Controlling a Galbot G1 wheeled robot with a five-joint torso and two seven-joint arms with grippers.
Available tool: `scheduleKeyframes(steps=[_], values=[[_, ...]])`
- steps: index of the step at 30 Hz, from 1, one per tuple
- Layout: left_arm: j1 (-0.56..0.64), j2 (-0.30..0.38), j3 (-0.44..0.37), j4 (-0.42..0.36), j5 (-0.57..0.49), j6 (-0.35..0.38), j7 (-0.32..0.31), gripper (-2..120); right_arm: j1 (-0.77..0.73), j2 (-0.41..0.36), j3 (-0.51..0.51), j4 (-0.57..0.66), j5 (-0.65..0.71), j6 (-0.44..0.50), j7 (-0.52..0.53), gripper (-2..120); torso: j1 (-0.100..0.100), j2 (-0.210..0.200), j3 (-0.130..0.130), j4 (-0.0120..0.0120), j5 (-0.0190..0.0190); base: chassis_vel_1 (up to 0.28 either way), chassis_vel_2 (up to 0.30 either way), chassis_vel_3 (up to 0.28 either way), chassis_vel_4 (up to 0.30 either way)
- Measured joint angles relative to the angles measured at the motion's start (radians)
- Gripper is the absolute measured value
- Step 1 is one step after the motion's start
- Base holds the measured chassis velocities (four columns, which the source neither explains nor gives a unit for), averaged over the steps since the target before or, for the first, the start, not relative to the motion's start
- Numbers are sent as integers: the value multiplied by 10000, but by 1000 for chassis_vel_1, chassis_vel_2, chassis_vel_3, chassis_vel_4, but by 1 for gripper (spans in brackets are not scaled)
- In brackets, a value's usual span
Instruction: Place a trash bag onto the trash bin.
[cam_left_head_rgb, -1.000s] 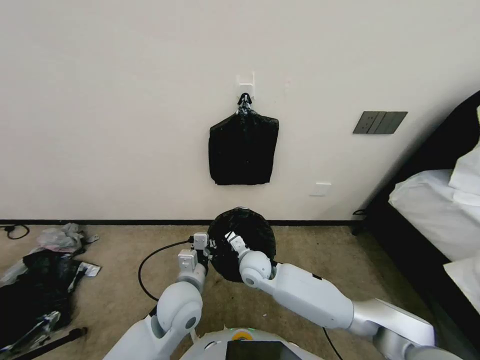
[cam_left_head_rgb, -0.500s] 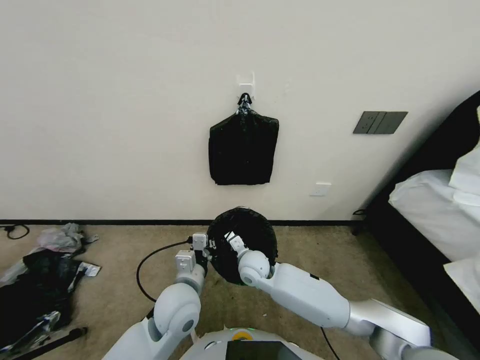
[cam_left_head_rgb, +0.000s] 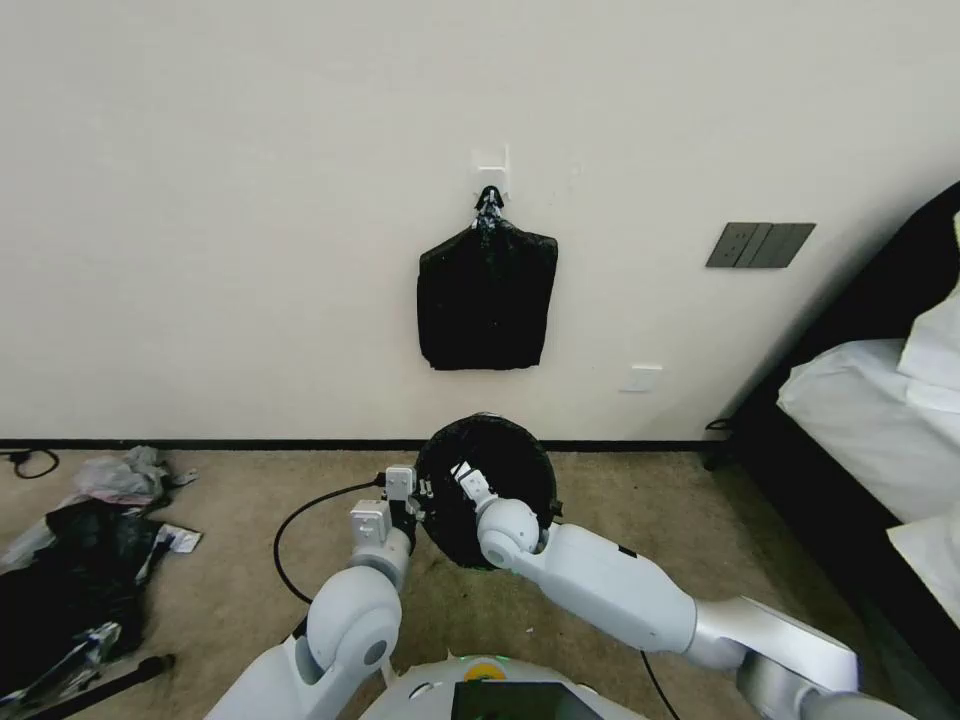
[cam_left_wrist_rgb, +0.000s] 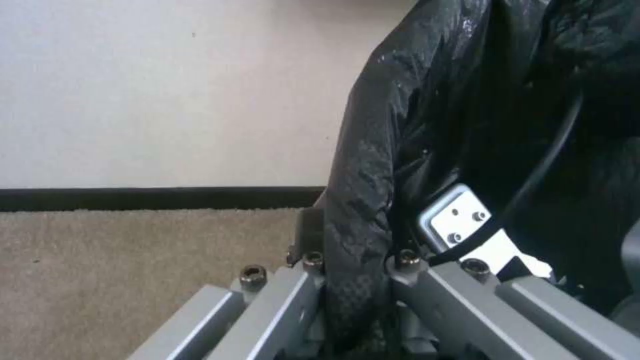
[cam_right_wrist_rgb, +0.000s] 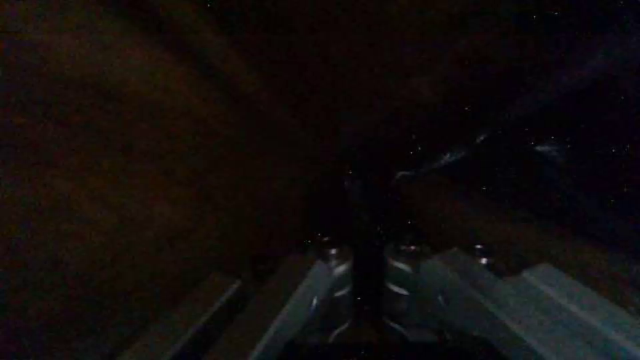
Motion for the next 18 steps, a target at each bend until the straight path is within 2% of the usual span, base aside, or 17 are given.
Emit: scheduleKeyframes(steps=[18], values=[[44,91,-32,-117,-104,23,-3,1,31,83,-4,-203,-16,1,-167,0,0,1,0,0,0,0,0,0,0]])
